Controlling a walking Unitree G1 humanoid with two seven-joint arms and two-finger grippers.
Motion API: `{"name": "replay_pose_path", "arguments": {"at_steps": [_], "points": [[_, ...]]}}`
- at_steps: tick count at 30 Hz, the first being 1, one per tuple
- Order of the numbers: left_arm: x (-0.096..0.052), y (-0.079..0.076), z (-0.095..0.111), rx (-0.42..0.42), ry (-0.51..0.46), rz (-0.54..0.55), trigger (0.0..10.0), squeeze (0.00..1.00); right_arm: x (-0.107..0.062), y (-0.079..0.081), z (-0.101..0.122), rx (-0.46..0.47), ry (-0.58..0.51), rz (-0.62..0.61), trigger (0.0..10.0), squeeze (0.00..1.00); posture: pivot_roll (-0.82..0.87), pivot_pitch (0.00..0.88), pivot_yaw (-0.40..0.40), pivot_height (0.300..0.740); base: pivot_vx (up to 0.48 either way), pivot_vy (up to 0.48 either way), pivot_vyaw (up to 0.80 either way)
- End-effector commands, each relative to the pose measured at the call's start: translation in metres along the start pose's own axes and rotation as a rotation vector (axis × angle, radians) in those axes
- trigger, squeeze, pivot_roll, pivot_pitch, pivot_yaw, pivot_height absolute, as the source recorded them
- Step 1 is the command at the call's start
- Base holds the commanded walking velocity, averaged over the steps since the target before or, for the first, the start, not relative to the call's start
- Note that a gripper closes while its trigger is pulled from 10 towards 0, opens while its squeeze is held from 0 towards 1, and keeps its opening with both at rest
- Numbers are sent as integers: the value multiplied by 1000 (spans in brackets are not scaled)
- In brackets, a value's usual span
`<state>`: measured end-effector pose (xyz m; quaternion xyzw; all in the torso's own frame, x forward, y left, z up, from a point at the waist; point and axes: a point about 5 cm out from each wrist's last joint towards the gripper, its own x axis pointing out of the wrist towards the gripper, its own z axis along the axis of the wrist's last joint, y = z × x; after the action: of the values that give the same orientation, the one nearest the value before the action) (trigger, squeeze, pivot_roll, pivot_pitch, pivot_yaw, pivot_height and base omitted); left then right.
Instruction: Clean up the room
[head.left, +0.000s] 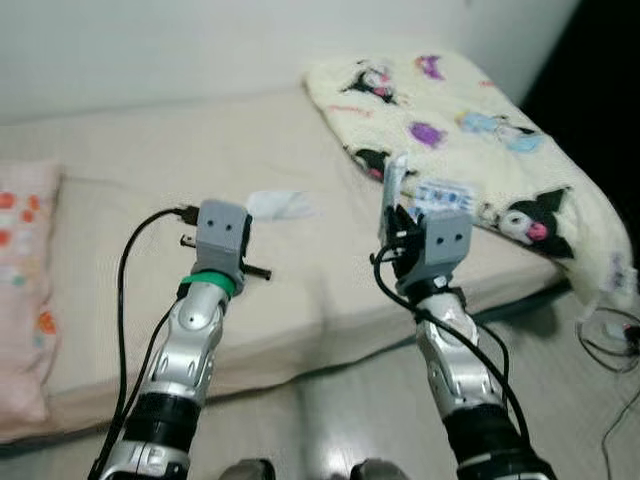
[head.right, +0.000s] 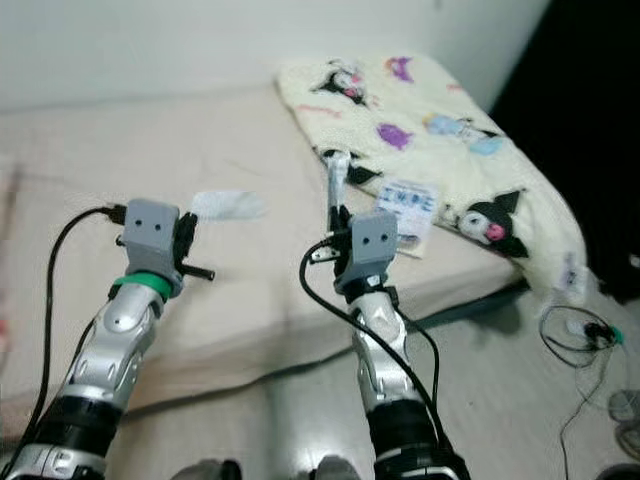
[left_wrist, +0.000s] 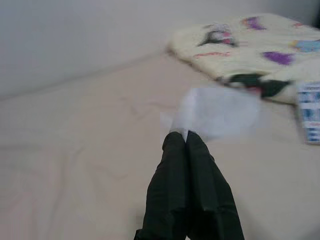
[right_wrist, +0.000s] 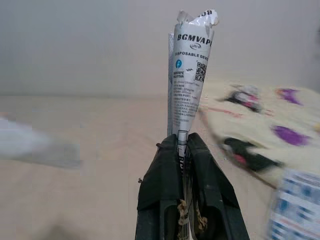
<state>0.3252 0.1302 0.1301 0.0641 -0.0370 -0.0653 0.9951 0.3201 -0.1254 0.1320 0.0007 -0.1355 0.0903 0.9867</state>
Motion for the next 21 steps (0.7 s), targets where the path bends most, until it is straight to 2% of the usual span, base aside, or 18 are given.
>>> {"name": "replay_pose_path", "arguments": {"at_steps": [1,10,21], "points": [[-3,-1,-4,6,13,-7,10000,0,-2,-2,-4,-5,14,-7,10000,0,-87,0,57,726,0,0,663],[-2,-2,-5,-3,17,-12,10000,0,-2,-2,-4,-6,17,-6,10000,0,-87,0,57,726,0,0,66],[-3,-3,-8,4,33,-30,10000,0,-2,2,-4,3,15,14,10000,0,-83,0,59,726,0,0,789]]}}
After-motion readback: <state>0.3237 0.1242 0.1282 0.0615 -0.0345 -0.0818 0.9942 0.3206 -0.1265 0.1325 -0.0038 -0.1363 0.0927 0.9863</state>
